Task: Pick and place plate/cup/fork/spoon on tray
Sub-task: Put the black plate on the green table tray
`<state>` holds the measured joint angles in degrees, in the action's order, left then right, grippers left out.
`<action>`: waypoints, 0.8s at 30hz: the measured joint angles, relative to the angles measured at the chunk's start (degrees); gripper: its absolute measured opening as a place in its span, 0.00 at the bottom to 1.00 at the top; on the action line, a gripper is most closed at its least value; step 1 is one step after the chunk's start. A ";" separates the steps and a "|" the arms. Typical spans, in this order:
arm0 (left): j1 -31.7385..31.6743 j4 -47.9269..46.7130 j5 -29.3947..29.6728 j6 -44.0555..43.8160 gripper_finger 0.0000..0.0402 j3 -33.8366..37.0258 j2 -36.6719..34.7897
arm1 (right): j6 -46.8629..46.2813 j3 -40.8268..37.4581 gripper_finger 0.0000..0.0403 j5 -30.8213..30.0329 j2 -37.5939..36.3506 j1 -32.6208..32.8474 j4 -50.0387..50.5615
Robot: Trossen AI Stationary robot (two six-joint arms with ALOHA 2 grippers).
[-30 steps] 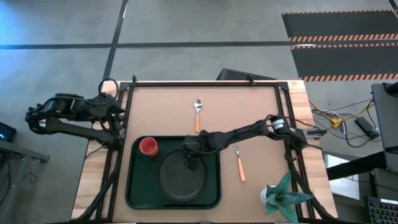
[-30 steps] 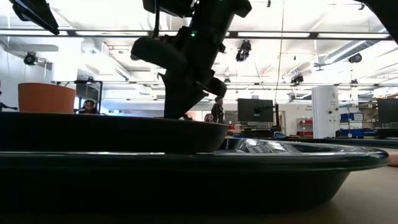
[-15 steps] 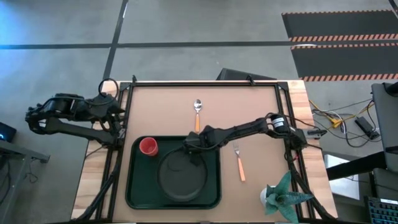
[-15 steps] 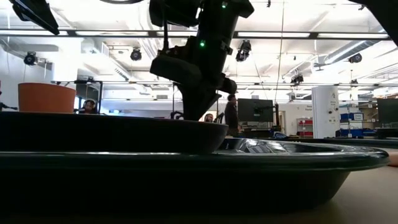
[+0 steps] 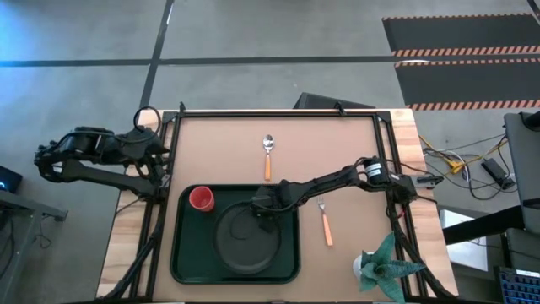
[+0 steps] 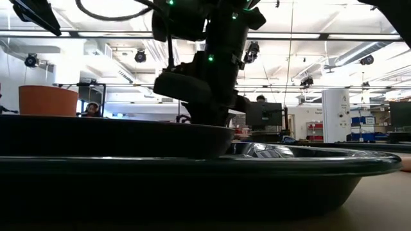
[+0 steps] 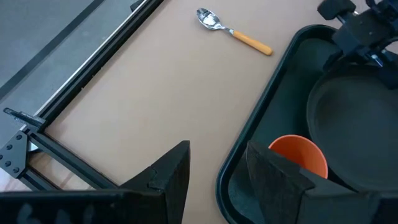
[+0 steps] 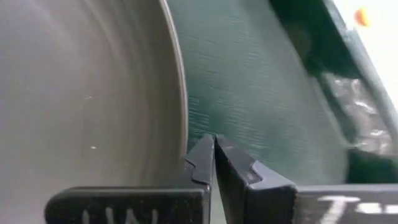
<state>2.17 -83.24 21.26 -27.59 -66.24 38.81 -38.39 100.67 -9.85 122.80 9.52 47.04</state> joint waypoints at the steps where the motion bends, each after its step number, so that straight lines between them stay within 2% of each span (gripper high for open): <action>1: -0.01 0.00 0.00 0.00 0.35 0.00 0.00 | -0.68 0.00 0.02 0.05 0.00 0.27 -0.91; 18: 0.00 0.00 0.00 0.00 0.35 0.00 0.00 | -5.30 0.00 0.02 -2.62 0.00 3.55 -18.66; 21: 0.00 0.00 0.01 0.00 0.35 0.00 0.02 | -5.13 0.02 0.02 -2.68 0.00 3.53 -18.31; 24: -0.01 -0.01 0.01 0.00 0.35 0.00 0.01 | -4.50 0.02 0.02 -2.85 -0.35 3.60 -13.15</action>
<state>2.17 -83.25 21.27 -27.59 -66.24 38.82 -42.89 100.68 -12.70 122.45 13.13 33.89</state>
